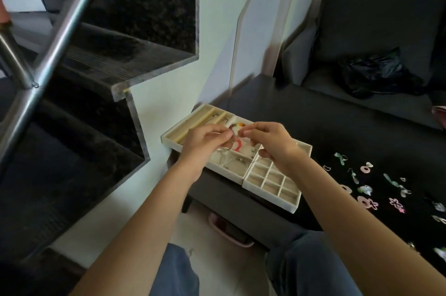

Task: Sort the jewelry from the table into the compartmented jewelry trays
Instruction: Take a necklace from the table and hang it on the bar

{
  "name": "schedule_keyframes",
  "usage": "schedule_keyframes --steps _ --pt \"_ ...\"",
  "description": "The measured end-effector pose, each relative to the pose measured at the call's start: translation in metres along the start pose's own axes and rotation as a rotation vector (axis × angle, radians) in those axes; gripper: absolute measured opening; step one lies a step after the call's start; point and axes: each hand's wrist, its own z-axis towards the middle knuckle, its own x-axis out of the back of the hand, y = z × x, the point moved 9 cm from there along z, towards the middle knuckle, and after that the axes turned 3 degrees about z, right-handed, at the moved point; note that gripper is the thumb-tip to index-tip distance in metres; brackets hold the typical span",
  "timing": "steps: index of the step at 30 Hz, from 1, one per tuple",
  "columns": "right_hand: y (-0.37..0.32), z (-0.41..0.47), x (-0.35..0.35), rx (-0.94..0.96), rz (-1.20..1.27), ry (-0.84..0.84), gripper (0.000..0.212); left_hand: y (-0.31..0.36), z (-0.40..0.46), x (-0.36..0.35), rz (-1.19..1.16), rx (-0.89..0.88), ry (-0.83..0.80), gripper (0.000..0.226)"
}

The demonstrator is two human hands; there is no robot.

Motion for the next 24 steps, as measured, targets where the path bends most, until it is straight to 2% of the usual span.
schedule_keyframes --steps 3,8,14,18,20,24 --pt "0.008 0.004 -0.010 0.035 -0.073 -0.055 0.006 -0.012 0.002 -0.003 0.018 0.025 0.011 0.008" --pt "0.016 0.019 -0.015 0.074 -0.123 -0.069 0.010 -0.030 0.014 -0.001 -0.066 0.095 0.011 0.008" --pt "0.024 0.042 -0.011 0.071 -0.112 0.005 0.013 -0.039 0.029 0.023 -0.376 0.144 0.087 0.022" --pt "0.026 0.058 -0.015 0.060 -0.108 0.058 0.019 -0.031 0.036 0.050 -0.582 0.110 0.127 0.008" --pt "0.029 0.065 -0.019 0.042 -0.110 0.072 0.020 -0.027 0.039 0.066 -0.571 0.075 0.171 0.005" --pt "0.038 0.073 -0.042 -0.059 -0.040 -0.014 0.025 -0.010 0.040 0.079 -0.435 -0.042 0.172 0.021"
